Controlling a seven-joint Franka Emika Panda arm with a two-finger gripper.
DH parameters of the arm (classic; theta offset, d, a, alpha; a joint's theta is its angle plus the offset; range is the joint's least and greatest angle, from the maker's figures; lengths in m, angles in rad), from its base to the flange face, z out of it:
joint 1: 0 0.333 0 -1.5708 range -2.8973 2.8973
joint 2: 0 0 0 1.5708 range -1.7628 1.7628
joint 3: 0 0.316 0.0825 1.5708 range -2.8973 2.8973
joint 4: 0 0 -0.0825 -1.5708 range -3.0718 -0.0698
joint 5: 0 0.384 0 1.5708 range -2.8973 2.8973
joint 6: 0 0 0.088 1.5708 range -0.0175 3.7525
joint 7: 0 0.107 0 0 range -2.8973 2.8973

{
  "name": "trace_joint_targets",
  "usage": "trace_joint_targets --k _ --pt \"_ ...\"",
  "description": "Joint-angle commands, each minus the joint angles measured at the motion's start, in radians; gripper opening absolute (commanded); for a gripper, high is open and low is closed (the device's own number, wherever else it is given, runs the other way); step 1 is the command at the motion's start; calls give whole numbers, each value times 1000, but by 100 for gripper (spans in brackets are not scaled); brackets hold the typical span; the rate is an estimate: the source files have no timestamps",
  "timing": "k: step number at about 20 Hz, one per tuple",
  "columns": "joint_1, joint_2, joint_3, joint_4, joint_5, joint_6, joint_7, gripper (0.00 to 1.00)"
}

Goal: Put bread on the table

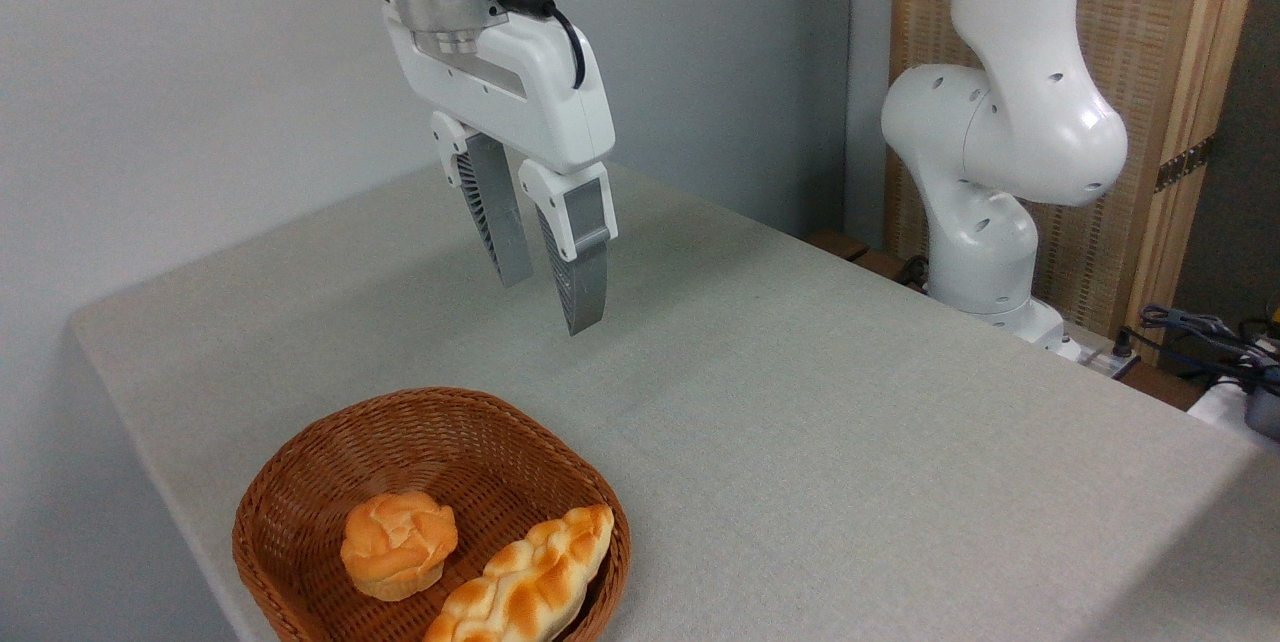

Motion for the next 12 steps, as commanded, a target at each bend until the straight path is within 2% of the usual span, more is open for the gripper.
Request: trace_joint_targets --k 1,4,6,12 --pt "-4 0 9 9 -10 -5 9 100" --pt "-4 0 9 9 -11 -5 10 100" --pt "-4 0 15 9 -42 -5 9 100" --pt "-4 3 14 9 -45 -3 0 100"
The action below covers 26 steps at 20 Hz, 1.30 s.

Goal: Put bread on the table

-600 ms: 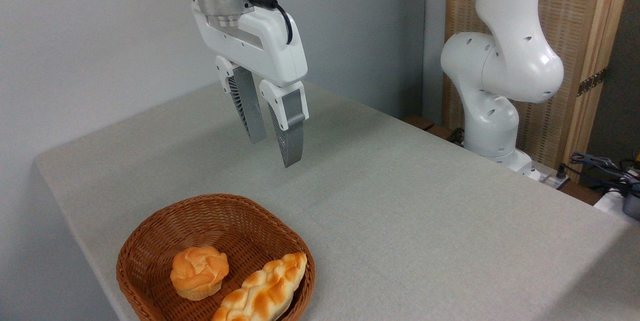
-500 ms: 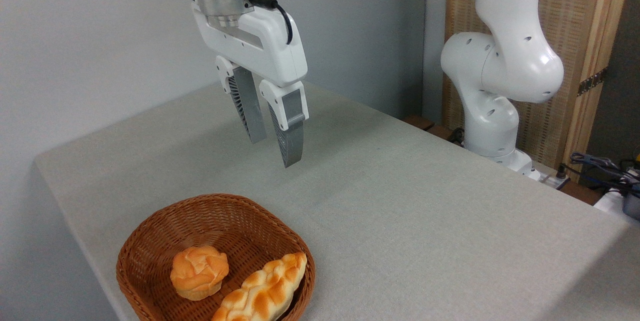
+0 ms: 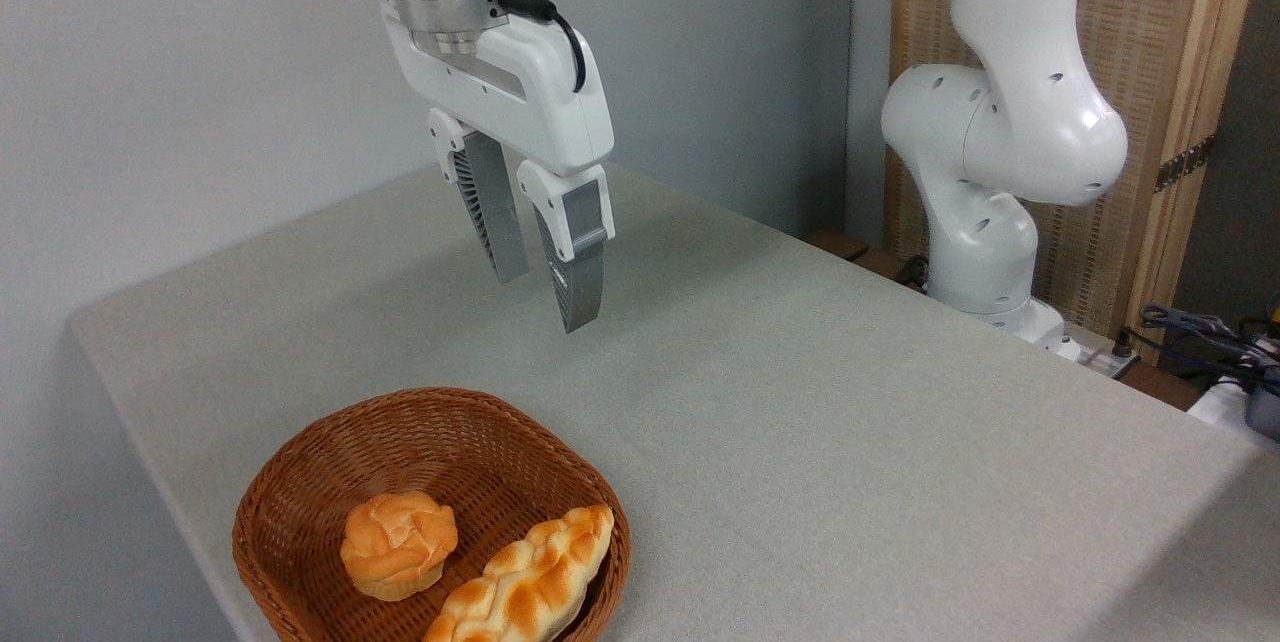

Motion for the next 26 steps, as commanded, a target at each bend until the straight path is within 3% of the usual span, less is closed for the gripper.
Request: trace_joint_targets --k 1,4,12,16,26 --pt "-4 5 10 9 -20 -3 0 100" --pt "-4 16 6 10 -17 33 1 100" --pt "-8 85 -33 6 -6 339 9 100" --pt "-8 149 -42 6 -3 432 12 100" --pt "-8 321 -76 -2 -3 497 15 100"
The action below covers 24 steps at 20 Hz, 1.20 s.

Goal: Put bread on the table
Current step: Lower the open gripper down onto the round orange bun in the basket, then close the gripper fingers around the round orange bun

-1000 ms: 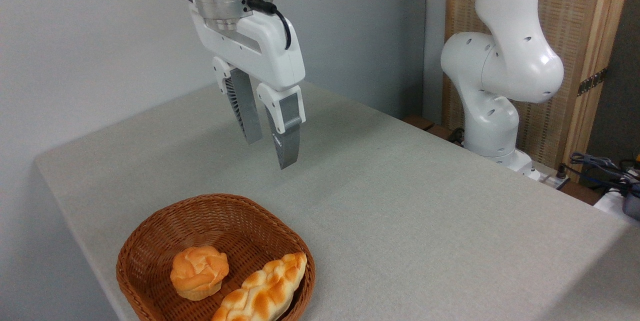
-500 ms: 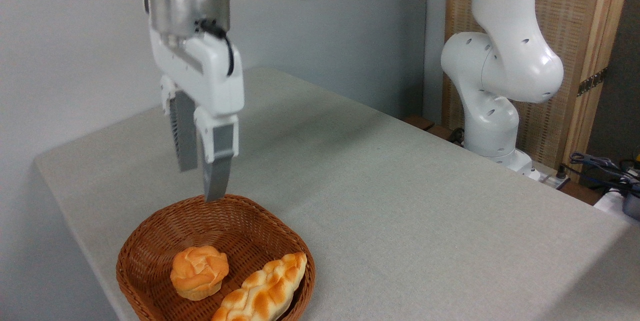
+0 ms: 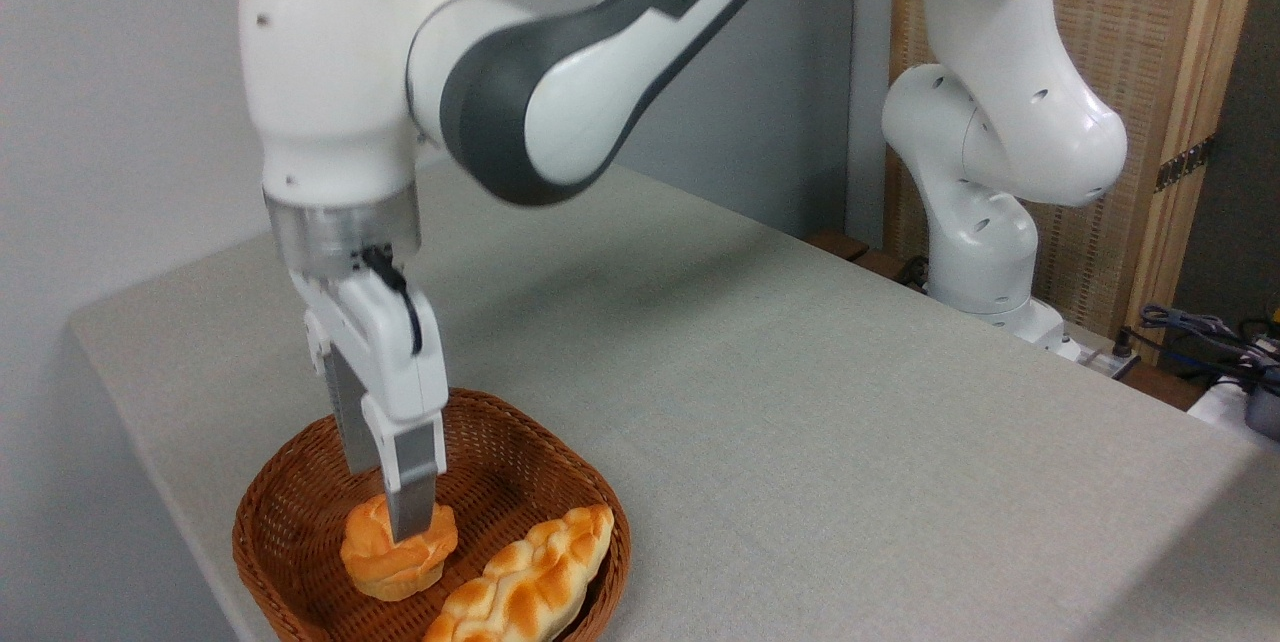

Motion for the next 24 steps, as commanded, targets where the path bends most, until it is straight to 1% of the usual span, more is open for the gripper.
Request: trace_joint_targets --k 1,4,6,9,10,12,13,14,15,18,21,22,23,24 --pt "2 31 -35 0 0 18 15 100" --pt "2 45 -45 0 27 19 22 100" --pt "2 53 -45 0 37 21 23 100" --pt "5 55 -45 0 76 35 57 100" --pt "8 55 -45 0 80 39 57 96" --pt "8 59 -45 0 86 41 61 71" --pt "8 59 -45 0 101 41 69 60" --pt "8 59 -45 0 110 41 72 45" --pt "8 59 -45 0 112 41 72 34" --pt "8 59 -45 0 113 41 78 17" --pt "8 59 -45 2 112 41 86 15" --pt "8 59 -45 0 113 41 87 12" --pt "8 59 -45 0 113 39 94 5" --pt "8 59 -45 2 112 39 94 2"
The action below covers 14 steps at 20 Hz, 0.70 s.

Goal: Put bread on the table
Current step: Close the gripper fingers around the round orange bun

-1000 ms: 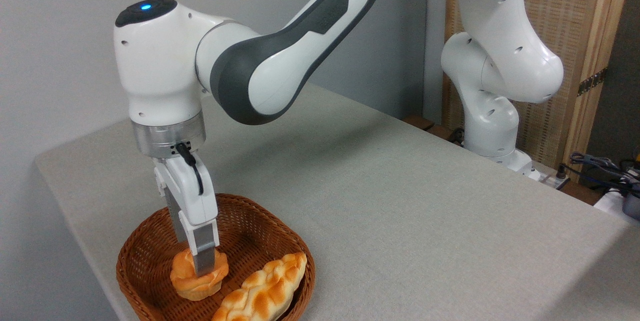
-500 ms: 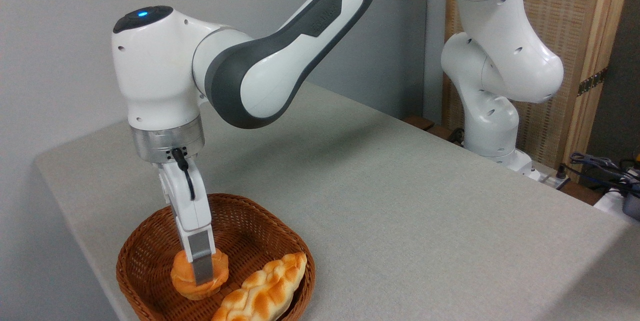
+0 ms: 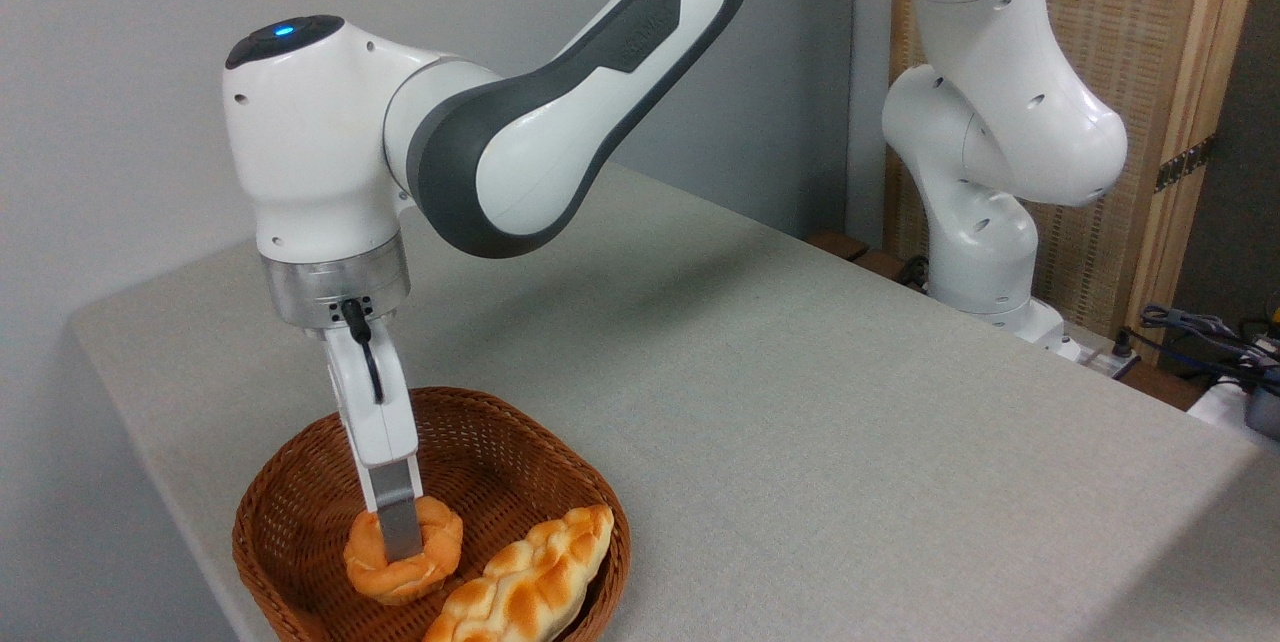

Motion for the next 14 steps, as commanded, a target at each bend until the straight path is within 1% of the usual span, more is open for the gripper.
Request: trace_joint_targets --k 1,6,8,11,14 --pt "5 1 -3 2 13 19 16 2" --pt "5 -5 -3 11 2 19 13 2" --pt "5 -11 0 14 5 19 13 0" --pt "5 -14 0 32 2 17 4 0" --pt "5 -31 0 51 10 6 4 0"
